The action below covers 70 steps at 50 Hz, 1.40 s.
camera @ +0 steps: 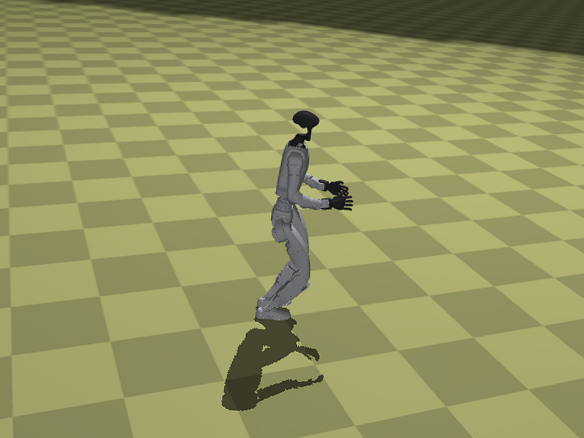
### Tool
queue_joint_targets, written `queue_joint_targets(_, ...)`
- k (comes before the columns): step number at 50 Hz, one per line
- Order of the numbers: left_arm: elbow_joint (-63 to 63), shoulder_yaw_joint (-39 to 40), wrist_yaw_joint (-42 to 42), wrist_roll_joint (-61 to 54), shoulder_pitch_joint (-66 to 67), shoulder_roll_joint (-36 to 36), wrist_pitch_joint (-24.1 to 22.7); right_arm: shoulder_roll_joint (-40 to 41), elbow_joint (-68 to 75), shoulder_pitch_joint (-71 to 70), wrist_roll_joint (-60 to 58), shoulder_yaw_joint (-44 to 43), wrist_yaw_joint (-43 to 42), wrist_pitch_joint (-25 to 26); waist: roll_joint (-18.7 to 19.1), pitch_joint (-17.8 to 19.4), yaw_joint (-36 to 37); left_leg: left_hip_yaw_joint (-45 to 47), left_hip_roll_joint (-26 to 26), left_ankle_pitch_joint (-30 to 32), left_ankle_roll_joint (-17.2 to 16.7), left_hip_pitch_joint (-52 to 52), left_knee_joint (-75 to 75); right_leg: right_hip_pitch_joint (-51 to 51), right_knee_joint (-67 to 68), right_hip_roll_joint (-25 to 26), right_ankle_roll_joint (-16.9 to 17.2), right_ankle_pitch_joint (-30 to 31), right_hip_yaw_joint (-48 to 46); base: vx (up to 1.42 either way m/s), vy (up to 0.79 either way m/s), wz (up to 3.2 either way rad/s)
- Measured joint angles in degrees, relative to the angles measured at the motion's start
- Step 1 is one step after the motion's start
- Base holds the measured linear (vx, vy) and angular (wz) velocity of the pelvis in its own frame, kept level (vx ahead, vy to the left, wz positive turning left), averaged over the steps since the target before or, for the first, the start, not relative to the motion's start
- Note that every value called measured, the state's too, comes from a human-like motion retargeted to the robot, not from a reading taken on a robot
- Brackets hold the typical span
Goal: Run
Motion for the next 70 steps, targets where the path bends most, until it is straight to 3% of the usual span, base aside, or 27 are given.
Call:
queue_joint_targets(8,4.6,1.1,-3.5,-1.5,2.8,-1.2,0.7,-1.2,0.6,2.3,1.1,-1.5,3.3,-0.3,1.7,2.1,1.9,-2.4,0.9,-0.9,-0.7,-1.7,4.8,1.6,-0.7,1.2,-0.9,-0.6,-1.7,-0.02,0.01,0.28)
queue_joint_targets(15,6.3,3.2,-5.7,-2.1,5.6,-2.6,0.3,-2.0,0.2,5.2,1.2,-2.9,6.2,-0.9,5.0,3.0,4.9,-3.3,5.2,-1.4,-2.7,-7.4,12.1,2.4,-3.4,1.9,-1.2,0.3,-6.2,0.0,0.06,0.56)
queue_joint_targets(25,5.8,7.9,-5.3,-3.1,7.0,-5.6,-1.5,0.5,-3.4,0.8,1.0,-3.9,10.3,-2.0,5.8,0.0,8.6,7.2,24.1,-2.5,-1.0,-20.7,23.5,-1.6,-3.2,-4.2,-0.9,-1.6,-15.6,0.04,0.19,1.18)
queue_joint_targets(29,6.0,9.3,-4.1,-3.1,7.0,-6.2,-2.1,1.8,-3.4,-0.4,0.8,-4.6,10.7,-2.1,4.3,-2.8,9.0,12.7,28.2,-2.5,0.1,-23.0,20.4,-2.0,-3.7,-9.0,-0.3,-1.8,-20.0,0.17,0.34,1.67)
queue_joint_targets(32,5.9,9.4,-3.4,-2.6,6.9,-6.3,-2.6,2.6,-2.9,0.8,1.1,-5.7,10.7,-2.1,2.8,-4.2,8.6,15.3,25.6,-2.5,0.4,-21.9,16.8,-0.5,-2.3,-12.4,0.8,-1.9,-20.2,0.29,0.44,2.16)
queue_joint_targets(35,5.9,8.8,-2.7,-1.3,6.0,-6.1,-2.9,2.5,-1.9,3.7,1.2,-7.0,10.4,-2.1,0.2,-3.8,6.4,15.6,16.8,-2.5,1.4,-18.4,12.6,1.1,4.9,-18.5,2.2,0.1,-18.4,0.39,0.46,2.75)
queue_joint_targets(38,5.3,7.9,-1.5,0.4,3.9,-6.0,-3.4,2.4,-1.4,7.8,1.9,-8.4,9.8,-1.9,-1.3,-2.3,2.3,12.3,6.0,-2.5,3.6,-14.9,9.8,-1.1,19.1,-24.5,0.4,4.9,-12.2,0.46,0.45,3.19)
queue_joint_targets(40,4.3,7.0,-0.3,1.1,1.6,-5.5,-3.9,2.2,-1.7,11.0,2.6,-9.6,9.4,-1.9,-2.0,-0.8,-1.6,9.0,-1.4,-2.5,4.6,-12.4,9.4,-4.1,28.3,-25.0,-1.1,6.7,-6.2,0.58,0.38,3.43)
queue_joint_targets(43,1.7,6.2,0.7,0.8,-2.8,-4.1,-4.5,0.9,-4.0,16.0,3.1,-11.8,9.8,-2.3,-1.1,0.8,-6.8,3.1,-7.8,-2.5,3.8,-7.4,9.4,-10.7,34.6,-20.3,-3.5,5.3,-0.9,0.73,0.28,2.79)
queue_joint_targets(45,-0.8,5.9,1.1,0.0,-5.2,-3.1,-5.0,-0.7,-6.6,19.2,3.0,-13.3,10.5,-2.6,1.1,1.3,-9.4,-0.3,-8.1,-2.5,2.3,-3.1,9.0,-15.3,32.7,-15.1,-4.6,4.2,-0.4,0.89,0.21,1.88)
queue_joint_targets(48,-4.4,5.7,2.0,-1.2,-6.8,-1.7,-6.1,-3.8,-9.9,22.5,2.1,-15.1,10.8,-3.0,6.8,2.2,-11.4,-3.0,-1.6,-0.2,-1.9,5.4,9.8,-18.5,19.0,-3.2,-3.8,5.9,-3.0,1.04,0.17,0.99)
queue_joint_targets(52,-5.8,4.4,2.8,-2.7,-5.6,-1.7,-8.1,-6.3,-11.7,24.3,0.8,-15.7,9.2,-3.0,13.5,1.8,-11.5,-6.1,6.9,12.9,-9.4,10.3,13.9,-17.0,-6.2,11.7,-0.1,14.4,-4.5,1.05,0.17,0.81)
queue_joint_targets(55,-5.9,3.9,2.1,-4.6,-3.1,-2.8,-7.7,-6.9,-12.9,24.6,1.9,-16.0,8.7,-2.7,15.3,1.6,-9.2,-5.4,11.6,21.1,-12.6,8.1,27.5,-14.4,-7.0,15.5,-1.1,15.6,-5.3,1.02,0.17,1.16)
queue_joint_targets(57,-5.7,4.7,1.7,-5.2,-0.8,-4.1,-6.7,-7.5,-13.8,23.9,1.9,-16.2,8.1,-2.2,15.0,1.7,-6.6,-3.9,15.4,20.2,-11.3,4.3,38.6,-12.4,-0.2,14.7,-4.1,11.2,-6.3,1.07,0.15,1.33)
queue_joint_targets(60,-4.7,6.9,1.0,-5.6,3.3,-6.8,-4.2,-8.5,-14.6,20.9,1.3,-16.1,7.3,-1.1,13.8,2.7,-2.3,-2.0,20.7,13.1,-6.4,-4.4,50.7,-7.0,8.5,11.4,-7.4,1.8,-7.3,1.11,0.13,1.46)
queue_joint_targets(63,-5.1,10.2,-2.5,-8.4,7.3,-8.4,-1.3,-8.4,-15.1,15.3,3.8,-14.9,9.7,0.0,10.8,3.7,0.4,0.3,19.3,10.2,-4.0,-14.1,47.7,2.2,9.0,5.5,-6.1,-1.2,-7.7,1.17,0.12,1.65)
queue_joint_targets(67,-6.9,11.4,-6.5,-11.5,13.5,-8.2,-0.4,-6.3,-18.6,13.1,7.1,-12.5,14.2,0.2,7.8,2.5,4.3,4.4,15.1,11.5,-5.8,-19.1,27.9,13.3,6.8,0.0,-0.1,10.7,-8.1,1.21,0.12,1.39)
queue_joint_targets(70,-7.6,12.0,-8.8,-12.3,16.2,-8.3,0.4,-5.4,-21.6,12.2,7.4,-10.9,17.6,0.4,5.4,1.4,4.2,6.9,8.5,16.0,-7.6,-17.7,8.2,17.3,9.9,-6.8,3.5,20.8,-9.8,1.17,0.09,1.53)
